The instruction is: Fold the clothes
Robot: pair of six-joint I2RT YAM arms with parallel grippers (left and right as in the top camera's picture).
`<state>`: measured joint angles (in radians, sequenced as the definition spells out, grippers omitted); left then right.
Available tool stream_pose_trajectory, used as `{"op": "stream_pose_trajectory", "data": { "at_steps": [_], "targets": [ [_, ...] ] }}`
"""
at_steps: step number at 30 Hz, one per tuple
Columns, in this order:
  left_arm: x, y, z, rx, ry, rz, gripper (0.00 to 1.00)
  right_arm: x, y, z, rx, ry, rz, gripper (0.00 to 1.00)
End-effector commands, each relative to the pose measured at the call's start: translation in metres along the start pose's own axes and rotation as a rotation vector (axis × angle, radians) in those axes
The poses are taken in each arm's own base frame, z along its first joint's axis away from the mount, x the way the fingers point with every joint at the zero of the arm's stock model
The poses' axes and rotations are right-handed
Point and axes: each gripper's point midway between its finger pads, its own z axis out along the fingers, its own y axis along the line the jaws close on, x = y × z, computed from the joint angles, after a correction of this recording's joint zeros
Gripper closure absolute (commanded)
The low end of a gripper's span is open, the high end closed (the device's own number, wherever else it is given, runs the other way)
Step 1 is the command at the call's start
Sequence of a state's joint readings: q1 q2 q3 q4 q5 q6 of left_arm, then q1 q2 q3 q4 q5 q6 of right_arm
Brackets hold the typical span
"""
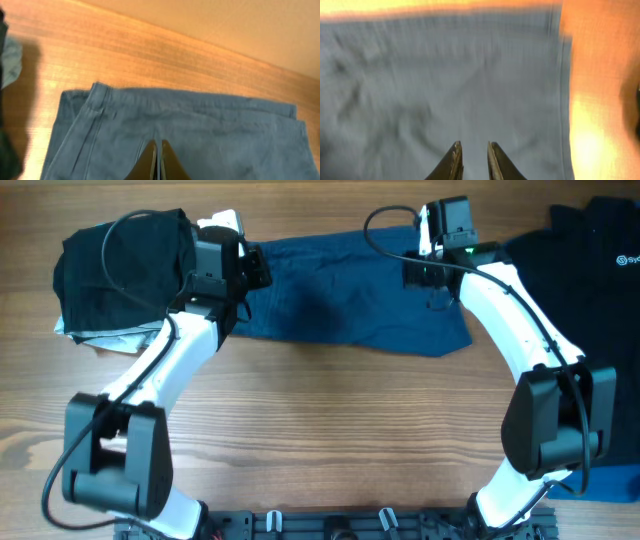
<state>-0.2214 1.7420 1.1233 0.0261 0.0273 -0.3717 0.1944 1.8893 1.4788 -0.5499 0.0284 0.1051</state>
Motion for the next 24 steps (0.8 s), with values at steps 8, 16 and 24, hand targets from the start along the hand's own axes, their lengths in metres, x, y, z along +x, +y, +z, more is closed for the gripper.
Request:
{"op": "stream_pose_trajectory", "data": {
  "at_steps": [8, 16, 24],
  "targets": [
    [0.048, 0.071, 0.087, -0.132, -0.016, -0.023, 0.96, -0.038, -0.010, 0.041, 0.050, -0.177, 0.010, 0.82],
    [0.080, 0.137, 0.107, -0.235, 0.046, -0.081, 0.96, -0.001, -0.036, 0.131, 0.156, -0.134, -0.018, 0.82],
    [0.058, 0.115, 0.103, -0.132, 0.006, -0.083, 0.96, 0.004, -0.046, 0.146, 0.165, -0.141, 0.017, 0.82]
  ]
}}
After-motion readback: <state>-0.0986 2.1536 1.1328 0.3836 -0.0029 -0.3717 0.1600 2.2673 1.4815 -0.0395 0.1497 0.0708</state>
